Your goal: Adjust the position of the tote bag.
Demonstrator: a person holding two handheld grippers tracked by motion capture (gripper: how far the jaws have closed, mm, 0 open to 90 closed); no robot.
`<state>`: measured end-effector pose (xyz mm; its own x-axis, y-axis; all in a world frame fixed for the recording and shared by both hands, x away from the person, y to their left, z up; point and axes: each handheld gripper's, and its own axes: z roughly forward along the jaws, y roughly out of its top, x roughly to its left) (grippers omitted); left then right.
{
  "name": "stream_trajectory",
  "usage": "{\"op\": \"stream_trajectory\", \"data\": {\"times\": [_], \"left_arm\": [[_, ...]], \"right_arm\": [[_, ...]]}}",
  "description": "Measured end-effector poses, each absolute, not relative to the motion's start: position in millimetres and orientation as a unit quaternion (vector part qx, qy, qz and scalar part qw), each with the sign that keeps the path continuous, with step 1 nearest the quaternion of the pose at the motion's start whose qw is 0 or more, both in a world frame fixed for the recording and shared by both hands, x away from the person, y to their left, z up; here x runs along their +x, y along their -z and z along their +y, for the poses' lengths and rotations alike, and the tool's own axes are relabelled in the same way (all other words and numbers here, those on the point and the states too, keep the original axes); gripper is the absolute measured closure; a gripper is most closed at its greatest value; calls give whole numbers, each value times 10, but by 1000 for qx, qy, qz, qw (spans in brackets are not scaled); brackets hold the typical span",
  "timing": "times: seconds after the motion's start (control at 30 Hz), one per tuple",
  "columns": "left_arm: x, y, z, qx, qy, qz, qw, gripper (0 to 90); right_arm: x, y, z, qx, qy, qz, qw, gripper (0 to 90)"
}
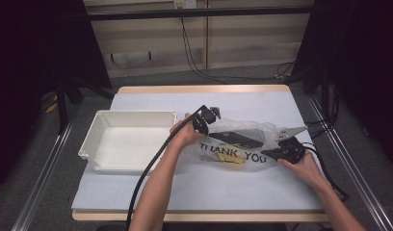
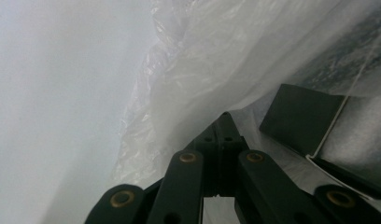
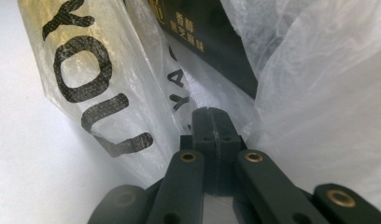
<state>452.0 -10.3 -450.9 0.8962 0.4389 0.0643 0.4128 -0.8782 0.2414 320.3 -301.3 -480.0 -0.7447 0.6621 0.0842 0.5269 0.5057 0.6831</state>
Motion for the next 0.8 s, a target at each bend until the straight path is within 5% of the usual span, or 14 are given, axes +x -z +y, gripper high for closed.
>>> {"op": "stream_trajectory", "data": {"times": [0.8], "left_arm": [[3995, 3971, 113, 951, -91, 181, 235, 900]], "right_arm": [[3397, 4335, -2903, 342, -454, 812, 135, 900]]}}
